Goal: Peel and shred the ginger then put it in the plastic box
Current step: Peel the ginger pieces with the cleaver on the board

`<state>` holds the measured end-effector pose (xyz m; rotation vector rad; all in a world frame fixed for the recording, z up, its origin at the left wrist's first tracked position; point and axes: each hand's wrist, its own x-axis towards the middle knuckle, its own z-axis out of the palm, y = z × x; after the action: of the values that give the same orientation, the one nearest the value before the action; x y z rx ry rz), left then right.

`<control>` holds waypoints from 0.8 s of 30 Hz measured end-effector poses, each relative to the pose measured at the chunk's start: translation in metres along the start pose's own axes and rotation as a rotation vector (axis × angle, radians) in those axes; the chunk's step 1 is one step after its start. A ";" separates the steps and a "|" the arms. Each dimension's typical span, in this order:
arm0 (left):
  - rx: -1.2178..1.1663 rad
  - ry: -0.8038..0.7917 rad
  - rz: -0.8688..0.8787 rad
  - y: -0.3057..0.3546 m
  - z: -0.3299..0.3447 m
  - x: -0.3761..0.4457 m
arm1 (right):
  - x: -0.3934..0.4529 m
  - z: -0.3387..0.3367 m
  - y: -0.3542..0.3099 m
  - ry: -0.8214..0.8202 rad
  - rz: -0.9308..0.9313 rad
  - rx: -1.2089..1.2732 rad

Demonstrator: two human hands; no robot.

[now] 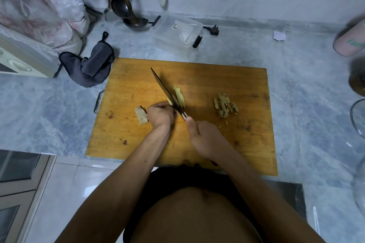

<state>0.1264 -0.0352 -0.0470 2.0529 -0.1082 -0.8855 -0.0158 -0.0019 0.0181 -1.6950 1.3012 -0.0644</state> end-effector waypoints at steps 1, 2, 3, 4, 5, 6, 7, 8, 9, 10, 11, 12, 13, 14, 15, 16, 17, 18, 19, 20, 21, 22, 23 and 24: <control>0.015 0.001 0.022 0.002 -0.001 -0.002 | 0.003 0.000 -0.002 -0.002 -0.006 0.013; 0.022 0.003 0.034 0.003 -0.002 -0.004 | 0.005 0.000 -0.005 -0.003 -0.014 0.022; 0.029 0.006 0.045 0.003 -0.002 -0.003 | 0.007 0.000 -0.007 -0.005 -0.022 0.028; 0.039 0.003 0.048 0.004 -0.003 -0.004 | 0.009 0.000 -0.009 -0.004 -0.029 0.031; 0.044 -0.006 0.047 0.003 -0.002 -0.004 | 0.010 -0.001 -0.009 -0.004 -0.034 0.033; 0.035 -0.012 0.044 0.002 -0.001 -0.003 | 0.010 -0.001 -0.009 -0.006 -0.036 0.034; 0.030 -0.019 0.032 0.000 -0.001 0.000 | 0.008 -0.001 -0.008 -0.010 -0.035 0.038; 0.026 -0.023 0.021 -0.001 0.000 0.002 | 0.006 -0.002 -0.006 -0.013 -0.030 0.045; 0.016 -0.026 0.015 -0.002 0.000 0.005 | 0.003 -0.003 -0.005 -0.015 -0.023 0.048; 0.015 -0.028 0.010 -0.002 -0.001 0.006 | -0.001 -0.003 -0.003 -0.017 -0.016 0.045; 0.018 -0.030 0.008 -0.001 -0.002 0.005 | -0.005 -0.004 -0.002 -0.020 -0.008 0.042; 0.012 -0.035 0.004 0.001 -0.002 0.005 | -0.008 -0.004 -0.001 -0.023 -0.002 0.044; 0.003 -0.037 0.002 0.002 -0.001 0.005 | -0.010 -0.004 0.000 -0.024 0.003 0.054; -0.001 -0.040 0.003 0.002 -0.001 0.004 | -0.010 -0.004 0.000 -0.022 0.008 0.067; 0.006 -0.040 0.012 0.002 -0.001 0.004 | -0.010 -0.004 0.000 -0.020 0.014 0.076; 0.017 -0.036 0.024 0.001 -0.001 0.004 | -0.008 -0.003 -0.001 -0.018 0.024 0.080; 0.027 -0.034 0.037 0.001 -0.002 0.003 | -0.004 -0.001 -0.001 -0.017 0.037 0.078; 0.039 -0.038 0.048 0.001 -0.003 0.003 | 0.000 0.001 -0.002 -0.019 0.051 0.071; 0.049 -0.040 0.058 0.001 -0.003 0.002 | 0.004 0.003 -0.002 -0.023 0.058 0.057; 0.058 -0.041 0.071 0.000 -0.003 0.001 | 0.008 0.007 -0.002 -0.022 0.052 0.038; 0.071 -0.039 0.084 0.001 -0.004 -0.001 | 0.012 0.011 -0.002 -0.017 0.037 0.017; 0.082 -0.039 0.093 0.001 -0.004 -0.001 | 0.015 0.014 -0.002 -0.009 0.025 0.001; 0.087 -0.043 0.098 0.000 -0.005 -0.001 | 0.016 0.017 -0.001 0.000 0.020 0.001; 0.077 -0.054 0.100 -0.001 -0.005 -0.001 | 0.017 0.017 0.000 0.009 0.015 0.012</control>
<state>0.1285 -0.0309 -0.0453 2.0754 -0.2757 -0.8867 0.0008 -0.0038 0.0007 -1.6764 1.3174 -0.0709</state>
